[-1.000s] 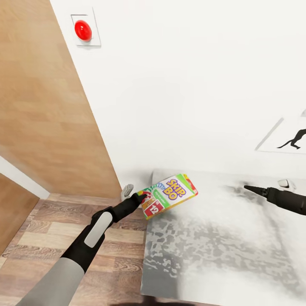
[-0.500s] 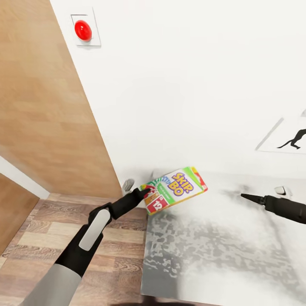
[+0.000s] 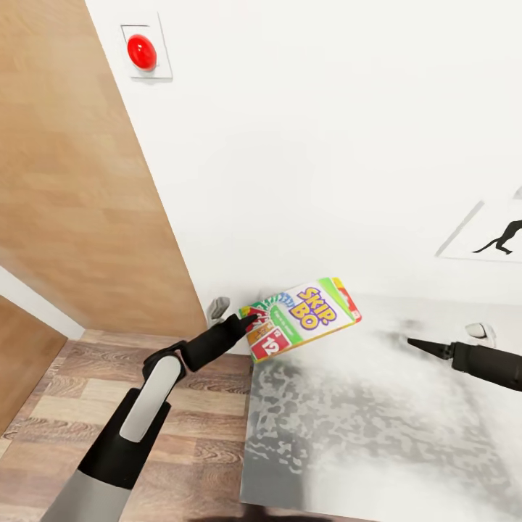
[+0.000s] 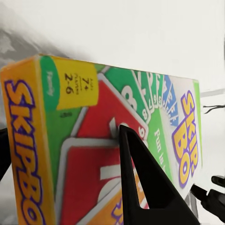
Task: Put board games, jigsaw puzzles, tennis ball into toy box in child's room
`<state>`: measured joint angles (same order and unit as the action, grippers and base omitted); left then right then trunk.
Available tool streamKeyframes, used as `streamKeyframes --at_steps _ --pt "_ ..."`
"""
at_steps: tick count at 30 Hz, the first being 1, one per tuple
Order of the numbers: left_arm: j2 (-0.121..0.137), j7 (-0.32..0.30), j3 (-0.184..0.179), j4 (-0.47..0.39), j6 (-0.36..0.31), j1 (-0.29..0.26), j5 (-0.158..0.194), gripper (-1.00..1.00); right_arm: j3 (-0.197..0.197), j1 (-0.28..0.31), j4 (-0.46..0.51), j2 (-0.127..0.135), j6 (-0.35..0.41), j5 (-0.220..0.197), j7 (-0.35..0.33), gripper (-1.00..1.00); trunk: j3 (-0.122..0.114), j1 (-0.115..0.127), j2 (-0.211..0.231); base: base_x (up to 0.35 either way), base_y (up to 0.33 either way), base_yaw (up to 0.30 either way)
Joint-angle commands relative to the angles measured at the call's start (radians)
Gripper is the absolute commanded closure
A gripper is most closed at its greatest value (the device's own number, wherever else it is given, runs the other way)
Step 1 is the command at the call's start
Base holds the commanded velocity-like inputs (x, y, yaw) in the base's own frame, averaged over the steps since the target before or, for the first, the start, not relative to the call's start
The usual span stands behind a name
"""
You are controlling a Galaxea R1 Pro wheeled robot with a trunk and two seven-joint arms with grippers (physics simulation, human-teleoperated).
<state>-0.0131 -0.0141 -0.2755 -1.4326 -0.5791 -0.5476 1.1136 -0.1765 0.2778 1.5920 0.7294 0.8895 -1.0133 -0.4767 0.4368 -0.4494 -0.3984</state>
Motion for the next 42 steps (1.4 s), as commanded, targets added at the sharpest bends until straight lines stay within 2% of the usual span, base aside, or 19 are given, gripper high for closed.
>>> streamKeyframes --at_steps 1,5,7,10,14,23,42 --pt "0.000 -0.004 0.001 -0.001 -0.005 0.000 0.000 1.00 -0.001 0.001 0.000 0.000 0.005 0.002 -0.005 -1.00 0.002 -0.001 -0.002 0.000 0.000 0.000" --pt "-0.001 0.059 0.000 -0.054 -0.009 0.010 0.018 1.00 -0.022 -0.019 0.007 0.000 0.002 0.005 -0.058 -1.00 0.002 -0.001 -0.002 0.000 0.000 0.000" --pt "-0.001 0.069 0.000 -0.063 -0.010 0.012 0.021 1.00 -0.025 -0.023 0.007 0.000 0.001 0.006 -0.069 -1.00 0.002 -0.001 -0.002 0.000 0.000 0.000" --pt "-0.003 0.081 -0.012 -0.077 -0.011 0.014 0.025 1.00 -0.030 -0.030 0.009 0.000 0.000 0.007 -0.087 -1.00 0.002 -0.001 -0.002 0.000 0.000 0.000" --pt "-0.006 0.095 -0.045 -0.093 -0.011 0.016 0.030 1.00 -0.049 -0.036 0.012 0.001 0.001 0.008 -0.110 -1.00 0.001 -0.001 -0.002 0.000 0.000 0.000" --pt "-0.008 0.106 -0.068 -0.106 -0.010 0.015 0.032 1.00 -0.103 -0.040 0.017 0.001 0.006 0.008 -0.126 -1.00 -0.004 -0.001 -0.002 0.000 0.000 0.000" --pt "-0.008 0.102 -0.076 -0.111 -0.004 0.016 0.032 1.00 -0.117 -0.042 0.019 -0.002 0.008 0.010 -0.129 -1.00 -0.032 -0.001 -0.002 0.000 0.000 0.000"
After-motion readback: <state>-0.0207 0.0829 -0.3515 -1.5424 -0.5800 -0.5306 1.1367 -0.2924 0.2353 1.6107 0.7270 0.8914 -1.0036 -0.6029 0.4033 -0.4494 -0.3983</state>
